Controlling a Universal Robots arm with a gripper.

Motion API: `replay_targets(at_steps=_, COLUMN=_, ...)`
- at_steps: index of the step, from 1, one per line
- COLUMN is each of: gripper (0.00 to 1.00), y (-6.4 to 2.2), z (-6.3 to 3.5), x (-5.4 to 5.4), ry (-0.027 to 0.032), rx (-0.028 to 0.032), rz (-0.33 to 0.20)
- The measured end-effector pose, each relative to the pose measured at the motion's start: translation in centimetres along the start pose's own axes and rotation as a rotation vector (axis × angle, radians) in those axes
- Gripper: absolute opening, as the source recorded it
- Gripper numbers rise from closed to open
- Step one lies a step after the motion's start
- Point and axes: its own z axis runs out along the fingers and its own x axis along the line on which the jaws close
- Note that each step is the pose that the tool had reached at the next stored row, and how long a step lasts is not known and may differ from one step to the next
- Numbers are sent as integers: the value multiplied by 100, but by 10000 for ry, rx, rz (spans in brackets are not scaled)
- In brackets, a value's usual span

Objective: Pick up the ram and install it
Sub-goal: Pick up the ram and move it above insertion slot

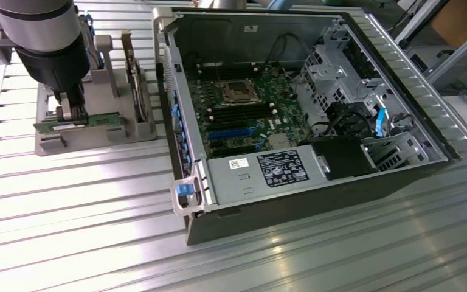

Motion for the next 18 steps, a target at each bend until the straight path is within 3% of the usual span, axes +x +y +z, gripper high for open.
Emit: replay_targets(at_steps=18, gripper=12, y=10, z=-221, x=-3, ry=-212, rx=7, rz=-10)
